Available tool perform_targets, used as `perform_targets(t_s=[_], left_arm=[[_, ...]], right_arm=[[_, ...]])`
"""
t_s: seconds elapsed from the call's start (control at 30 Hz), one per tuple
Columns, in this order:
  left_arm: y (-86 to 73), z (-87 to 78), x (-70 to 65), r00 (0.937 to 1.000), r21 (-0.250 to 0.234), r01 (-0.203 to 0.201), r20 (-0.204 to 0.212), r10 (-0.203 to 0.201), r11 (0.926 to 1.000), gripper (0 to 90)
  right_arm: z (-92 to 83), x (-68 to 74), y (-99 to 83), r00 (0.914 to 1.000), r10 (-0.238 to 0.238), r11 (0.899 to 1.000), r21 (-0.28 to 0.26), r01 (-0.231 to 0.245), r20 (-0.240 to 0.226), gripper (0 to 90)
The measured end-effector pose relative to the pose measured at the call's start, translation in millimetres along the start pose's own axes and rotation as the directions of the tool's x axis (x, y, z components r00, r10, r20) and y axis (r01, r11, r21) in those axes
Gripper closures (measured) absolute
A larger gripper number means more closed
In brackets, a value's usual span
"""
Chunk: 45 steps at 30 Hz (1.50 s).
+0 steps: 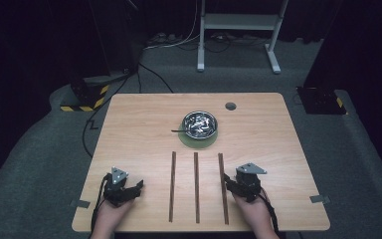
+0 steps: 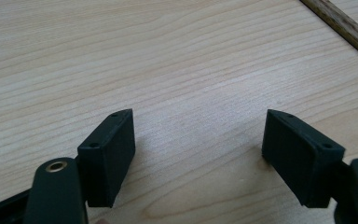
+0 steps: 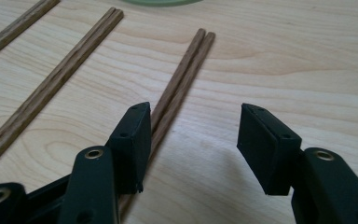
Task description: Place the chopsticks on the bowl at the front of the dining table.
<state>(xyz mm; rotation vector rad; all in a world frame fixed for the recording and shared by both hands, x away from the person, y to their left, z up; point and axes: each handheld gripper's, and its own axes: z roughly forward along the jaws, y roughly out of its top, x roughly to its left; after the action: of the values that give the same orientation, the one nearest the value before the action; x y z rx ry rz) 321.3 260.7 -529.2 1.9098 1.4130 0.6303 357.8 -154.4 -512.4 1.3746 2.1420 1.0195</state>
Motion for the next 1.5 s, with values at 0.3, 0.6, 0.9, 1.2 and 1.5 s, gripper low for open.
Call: perform_targets(t_s=[0.3,0.6,0.9,1.2,1.5], left_arm=[[0.1,-0.1,-0.1,1.0,0.002,-0.001,-0.002,0.001,1.0,25.6],[0.0,-0.1,-0.3,0.9999,0.001,-0.009,0.008,0.009,1.0,25.8],[0.0,-0.2,-0.3,0.9999,0.001,-0.009,0.008,0.009,1.0,25.8],[0.1,-0.2,-0.3,0.9999,0.002,-0.008,0.007,0.008,1.0,25.9],[0.0,-0.3,-0.1,0.9999,0.002,-0.007,0.011,0.007,1.0,25.9]], right_arm=[[3.9,6.0,-1.8,0.9999,-0.001,1.0,0.025,0.001,-0.016,52.1],[6.2,6.5,-3.0,0.9995,0.0,0.999,0.041,0.001,-0.032,57.1],[5.5,-1.3,-3.2,1.0,0.006,0.999,0.047,-0.006,-0.006,65.6],[1.2,-25.1,-3.6,0.9988,0.045,0.997,0.061,-0.046,0.019,74.8],[-2.5,-47.4,-4.5,0.9964,0.063,0.996,0.06,-0.067,0.057,80.9]])
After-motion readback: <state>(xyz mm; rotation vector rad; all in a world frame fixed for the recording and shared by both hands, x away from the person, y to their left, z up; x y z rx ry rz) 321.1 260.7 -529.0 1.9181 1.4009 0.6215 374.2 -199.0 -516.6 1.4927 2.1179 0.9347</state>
